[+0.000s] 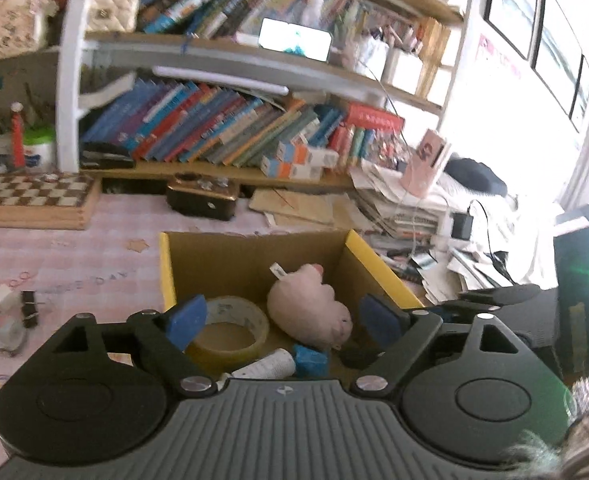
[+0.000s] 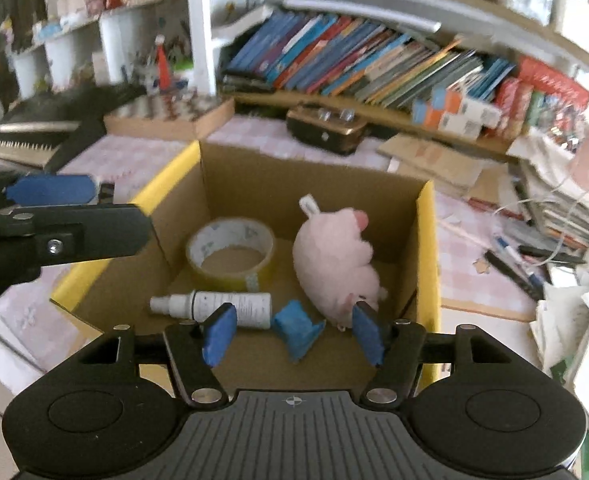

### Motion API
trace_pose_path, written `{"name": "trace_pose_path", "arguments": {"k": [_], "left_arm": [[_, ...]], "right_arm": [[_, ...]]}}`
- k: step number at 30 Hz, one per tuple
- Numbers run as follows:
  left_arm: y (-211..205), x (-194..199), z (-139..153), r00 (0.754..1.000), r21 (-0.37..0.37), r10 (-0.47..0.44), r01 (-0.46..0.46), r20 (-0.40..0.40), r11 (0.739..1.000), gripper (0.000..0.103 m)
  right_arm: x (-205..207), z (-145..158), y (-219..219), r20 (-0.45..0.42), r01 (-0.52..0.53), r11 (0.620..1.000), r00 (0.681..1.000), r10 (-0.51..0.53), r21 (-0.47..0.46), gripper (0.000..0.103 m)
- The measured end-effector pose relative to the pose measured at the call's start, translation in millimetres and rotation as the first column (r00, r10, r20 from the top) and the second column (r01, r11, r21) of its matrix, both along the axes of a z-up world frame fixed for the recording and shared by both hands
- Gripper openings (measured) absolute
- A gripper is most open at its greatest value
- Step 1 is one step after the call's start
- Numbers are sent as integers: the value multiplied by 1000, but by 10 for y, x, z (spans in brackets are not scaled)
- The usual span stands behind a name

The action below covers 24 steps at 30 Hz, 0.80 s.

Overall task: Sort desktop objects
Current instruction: 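Raise both tools out of the box and pull back from it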

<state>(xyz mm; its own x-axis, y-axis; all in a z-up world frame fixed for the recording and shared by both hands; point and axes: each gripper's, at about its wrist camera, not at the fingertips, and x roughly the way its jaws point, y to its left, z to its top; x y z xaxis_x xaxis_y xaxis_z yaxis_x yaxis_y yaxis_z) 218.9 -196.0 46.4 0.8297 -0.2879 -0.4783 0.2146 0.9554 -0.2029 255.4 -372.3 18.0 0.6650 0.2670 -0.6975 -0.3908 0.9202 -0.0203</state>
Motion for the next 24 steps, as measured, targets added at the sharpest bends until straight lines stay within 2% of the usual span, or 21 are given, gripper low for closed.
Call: {"name": "trace_pose_path", "arguments": {"k": [5,11,24], "left_arm": [[165,-260,39,997,-6,65,-65,29,998,86],[382,-514,26,993,-9,115,-115,28,993,89],[810,-985,-218,991,14,135,-135,-24,991,93]], "right_arm": [[-259,92,-65,91,96,994,991,-100,47,66],[-551,150,-156,152,207,973,964,-220,98,66],[-1268,10,-22,148,375,918,908,-391,128,66]]}}
